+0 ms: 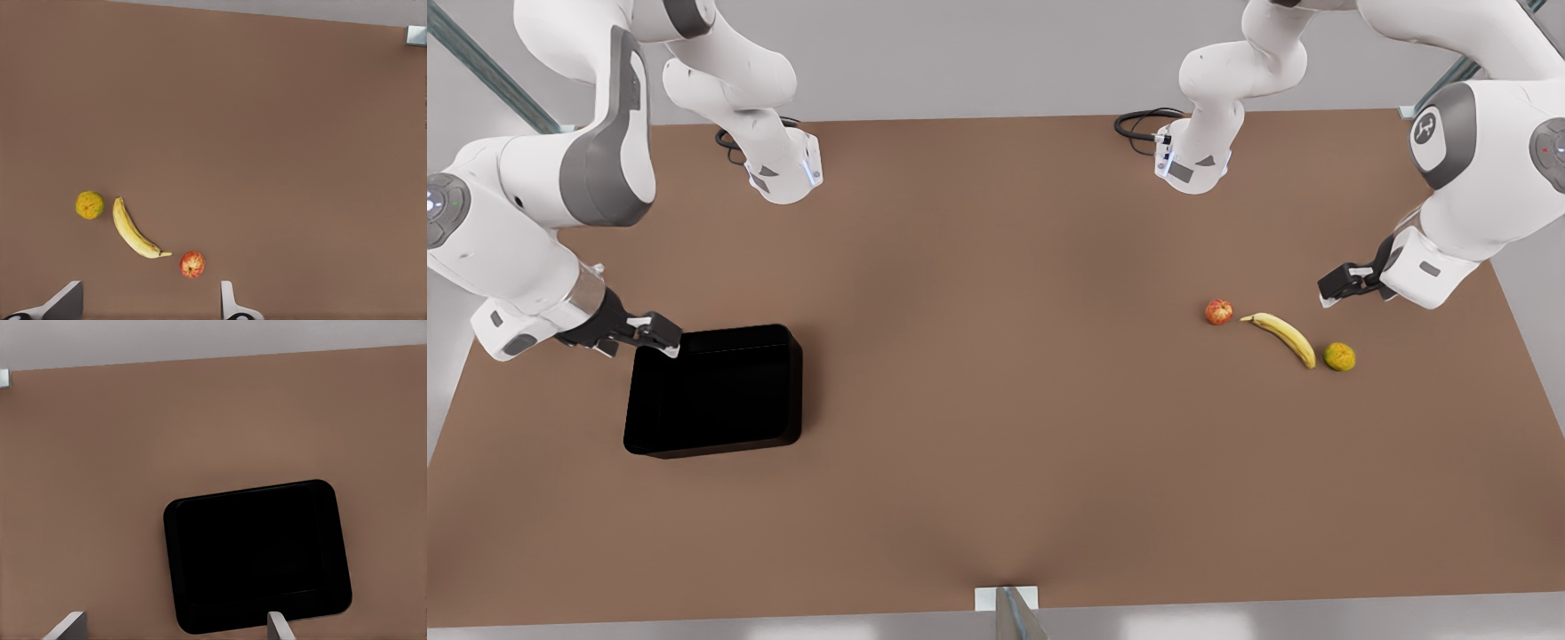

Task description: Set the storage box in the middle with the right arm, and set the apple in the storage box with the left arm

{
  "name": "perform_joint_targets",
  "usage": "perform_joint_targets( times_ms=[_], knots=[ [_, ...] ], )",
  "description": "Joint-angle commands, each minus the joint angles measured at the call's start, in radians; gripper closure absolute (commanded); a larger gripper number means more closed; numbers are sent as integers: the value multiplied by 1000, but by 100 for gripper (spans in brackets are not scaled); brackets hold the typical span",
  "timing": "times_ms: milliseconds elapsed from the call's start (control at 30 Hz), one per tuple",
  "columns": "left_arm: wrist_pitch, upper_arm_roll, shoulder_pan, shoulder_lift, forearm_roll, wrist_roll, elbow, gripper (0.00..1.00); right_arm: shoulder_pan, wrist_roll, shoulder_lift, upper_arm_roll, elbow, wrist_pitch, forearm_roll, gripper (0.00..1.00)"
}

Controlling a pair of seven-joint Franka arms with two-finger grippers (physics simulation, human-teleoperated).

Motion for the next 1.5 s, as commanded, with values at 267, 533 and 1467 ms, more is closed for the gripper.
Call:
perform_joint_targets(
  times_ms=[267, 533, 1467],
  knots=[
    [100, -8, -101, 6, 3, -150, -239, 0, -2, 6, 17, 0, -18, -8, 3, 0],
    [506, 1, -74, -109, 1, -146, -636, 0, -159, -147, 19, 0, -234, 99, -10, 0],
    [1049, 3, -11, 6, 4, -67, -1132, 0, -452, -389, 256, 23, -618, 786, -17, 0]
  ],
)
